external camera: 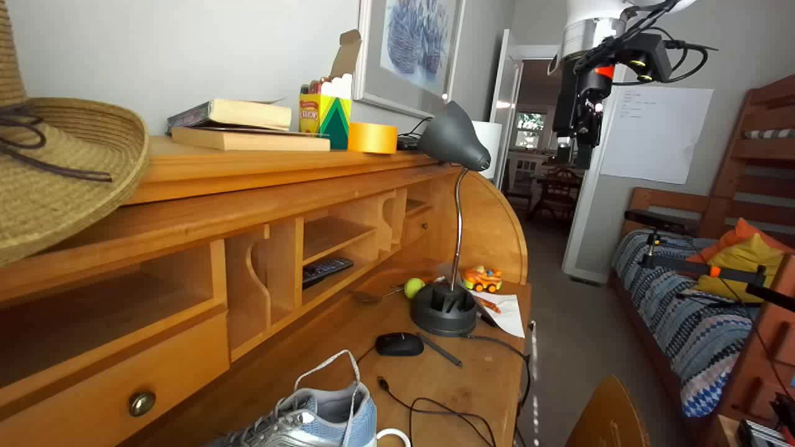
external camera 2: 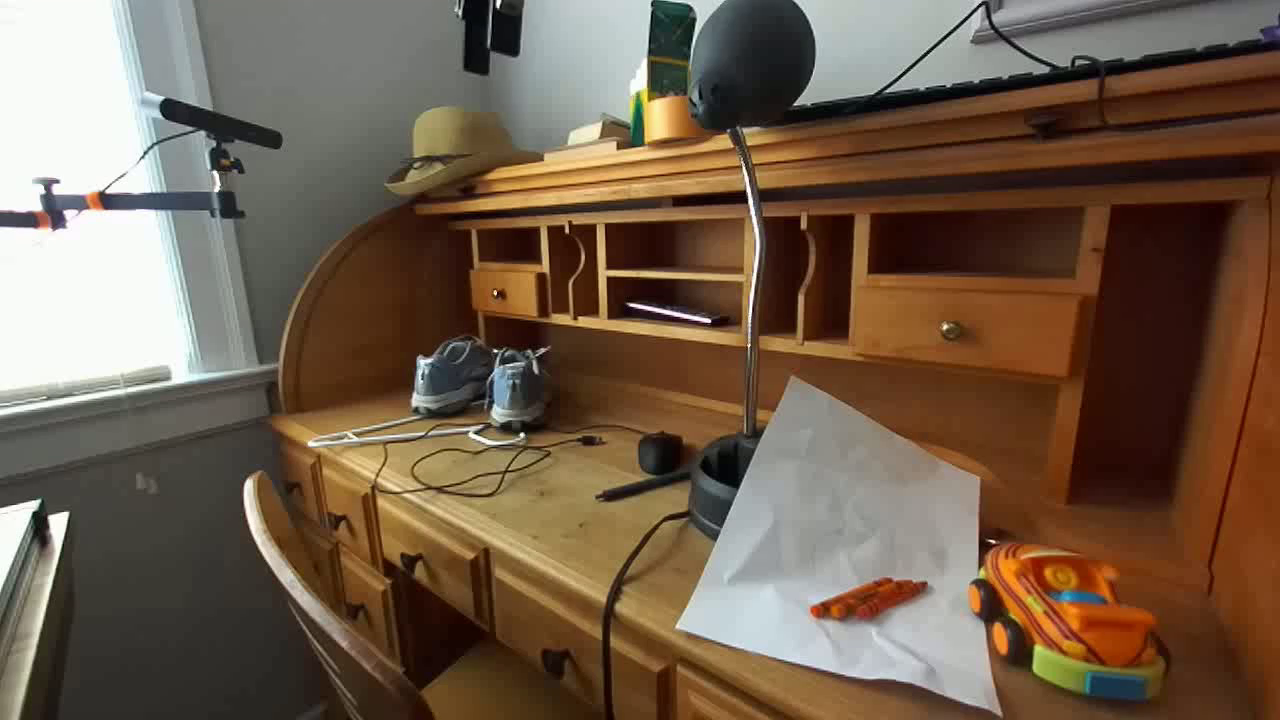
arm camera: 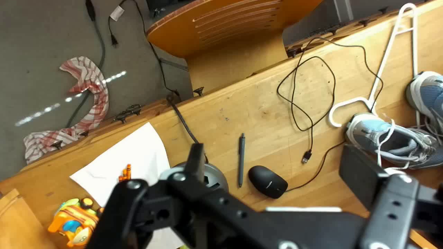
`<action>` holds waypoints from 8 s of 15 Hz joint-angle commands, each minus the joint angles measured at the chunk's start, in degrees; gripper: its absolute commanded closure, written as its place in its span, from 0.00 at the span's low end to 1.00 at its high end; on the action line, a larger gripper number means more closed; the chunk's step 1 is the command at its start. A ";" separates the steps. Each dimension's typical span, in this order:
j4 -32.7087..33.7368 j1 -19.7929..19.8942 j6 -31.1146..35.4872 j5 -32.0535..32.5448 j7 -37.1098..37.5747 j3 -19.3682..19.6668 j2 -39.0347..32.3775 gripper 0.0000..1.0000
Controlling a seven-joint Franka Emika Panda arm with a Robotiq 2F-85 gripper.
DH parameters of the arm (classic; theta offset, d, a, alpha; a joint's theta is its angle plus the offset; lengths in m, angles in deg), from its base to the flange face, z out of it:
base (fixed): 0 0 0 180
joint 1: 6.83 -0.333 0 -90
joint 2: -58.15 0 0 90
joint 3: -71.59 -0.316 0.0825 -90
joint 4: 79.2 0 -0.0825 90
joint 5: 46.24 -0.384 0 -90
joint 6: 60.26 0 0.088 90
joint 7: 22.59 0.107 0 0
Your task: Press a button on the lamp stand
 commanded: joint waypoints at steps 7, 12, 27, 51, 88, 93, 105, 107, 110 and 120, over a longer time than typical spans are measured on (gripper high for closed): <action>-1.85 2.73 8.20 3.19 -1.27 -0.20 0.11 0.00; -5.19 5.86 14.83 6.67 -6.73 2.90 1.46 0.00; -6.47 9.34 33.90 -0.04 -11.38 9.60 -3.78 0.00; 26.41 21.65 33.93 -40.11 -42.17 -2.55 -42.85 1.00; 34.91 26.58 12.46 -31.39 -69.02 -8.38 -50.84 1.00; 37.07 27.41 15.64 -28.25 -83.88 -9.80 -54.72 1.00; 43.39 32.62 12.80 -36.27 -113.36 -18.76 -61.12 1.00; 43.21 32.59 9.56 -35.65 -114.33 -19.17 -61.48 1.00; 42.59 31.51 10.15 -35.20 -112.65 -18.42 -61.05 0.99; 42.64 30.33 8.20 -33.96 -111.82 -18.16 -62.87 1.00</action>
